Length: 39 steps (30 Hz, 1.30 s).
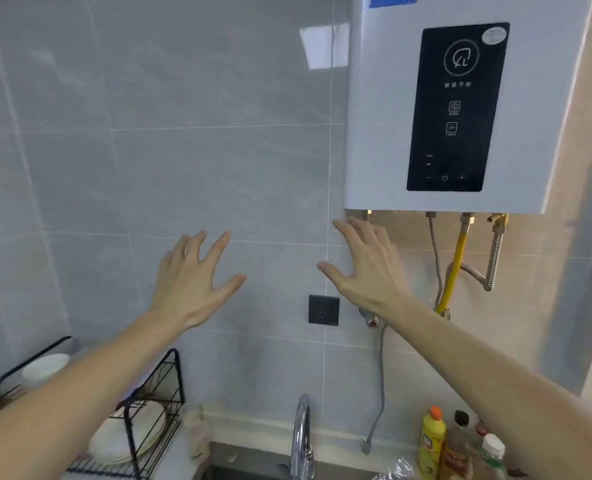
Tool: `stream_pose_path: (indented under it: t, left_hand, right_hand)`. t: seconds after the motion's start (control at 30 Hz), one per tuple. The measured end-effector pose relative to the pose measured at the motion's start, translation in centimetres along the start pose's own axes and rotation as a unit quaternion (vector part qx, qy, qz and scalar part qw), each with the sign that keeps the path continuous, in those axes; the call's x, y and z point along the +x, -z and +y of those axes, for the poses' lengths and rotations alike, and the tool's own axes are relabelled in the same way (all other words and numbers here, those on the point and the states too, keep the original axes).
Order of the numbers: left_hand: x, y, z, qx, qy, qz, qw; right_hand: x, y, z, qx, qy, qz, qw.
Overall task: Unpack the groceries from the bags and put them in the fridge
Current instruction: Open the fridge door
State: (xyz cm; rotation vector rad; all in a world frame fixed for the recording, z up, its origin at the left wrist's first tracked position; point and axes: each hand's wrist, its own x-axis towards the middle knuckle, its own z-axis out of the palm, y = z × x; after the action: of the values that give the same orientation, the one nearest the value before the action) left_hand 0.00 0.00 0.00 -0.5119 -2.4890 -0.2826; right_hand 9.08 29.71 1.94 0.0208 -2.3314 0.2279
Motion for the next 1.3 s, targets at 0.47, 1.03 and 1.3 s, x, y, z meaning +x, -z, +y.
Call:
stream_pose_path:
  t: [0.47,1.03,1.3]
  left_hand:
    - [-24.5,19.5,-17.2,0.119,0.150,0.030,0.981]
    - [-63.2,48.2,-32.9,0.311,0.400,0.067,0.859]
    - [-75.7,55.5,-28.5,0.399,0.517,0.074,0.753]
  right_hand:
    - [-7.9,-1.2,-28.5,0.177,0.097,-0.043,0.978]
    - [-25.4,6.1,-74.1,0.375,0.345,-0.117,0.852]
    - [-33.7,10.4,-84.7,0.470,0.448,-0.155,0.745]
